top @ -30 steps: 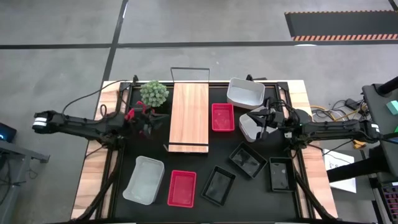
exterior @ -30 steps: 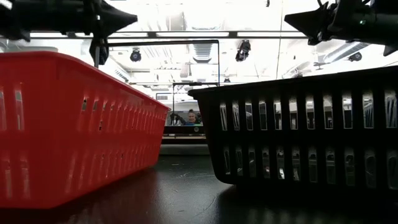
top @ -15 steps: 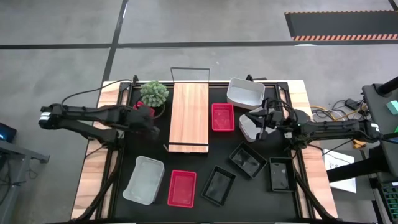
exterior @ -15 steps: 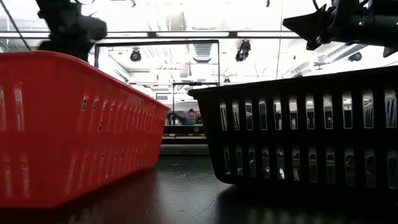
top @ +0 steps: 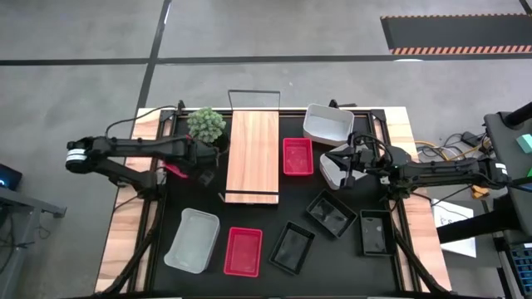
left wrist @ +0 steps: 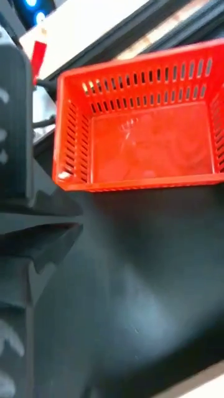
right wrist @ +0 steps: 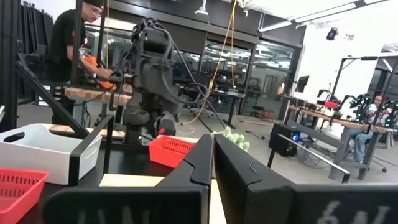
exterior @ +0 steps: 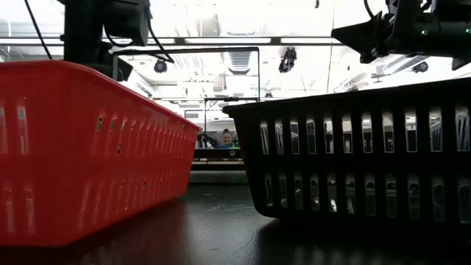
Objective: Stack baskets on shelf by color
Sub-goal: Put the top left red bin on the shelf
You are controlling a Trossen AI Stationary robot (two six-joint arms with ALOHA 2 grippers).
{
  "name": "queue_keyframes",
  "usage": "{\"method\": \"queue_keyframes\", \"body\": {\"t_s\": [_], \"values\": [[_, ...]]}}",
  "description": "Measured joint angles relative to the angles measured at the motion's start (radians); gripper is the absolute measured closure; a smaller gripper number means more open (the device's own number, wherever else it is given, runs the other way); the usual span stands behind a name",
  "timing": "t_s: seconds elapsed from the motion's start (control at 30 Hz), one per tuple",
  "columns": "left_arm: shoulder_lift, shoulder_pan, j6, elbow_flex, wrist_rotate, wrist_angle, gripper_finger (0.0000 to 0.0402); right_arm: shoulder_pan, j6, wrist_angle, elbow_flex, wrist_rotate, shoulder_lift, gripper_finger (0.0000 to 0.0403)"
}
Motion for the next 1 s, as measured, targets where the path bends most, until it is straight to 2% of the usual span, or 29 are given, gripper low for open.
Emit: {"method": "queue_keyframes", "body": {"t_s": [0.2, 0.37, 0.53, 0.67, 1.0], "values": [[-0.034, 0.099, 0.086, -0.043, 0.000, 0.060, 0.0302, 0.000, -0.014, -0.004, 0.000, 0.000, 0.000, 0.0394], [-0.036, 0.144, 0.144, -0.135, 0.003, 0.195, 0.0255, 0.000, -0.029, -0.004, 0.000, 0.000, 0.000, 0.0394], [-0.023, 0.164, 0.161, -0.179, -0.002, 0.252, 0.0247, 0.000, -0.049, -0.004, 0.000, 0.001, -0.002, 0.0394], [-0.015, 0.166, 0.161, -0.196, -0.051, 0.261, 0.0247, 0.000, -0.057, -0.004, 0.001, 0.002, -0.002, 0.0394], [-0.012, 0.166, 0.160, -0.226, -0.099, 0.317, 0.0247, 0.000, -0.059, -0.013, 0.013, 0.002, -0.002, 0.0394]]}}
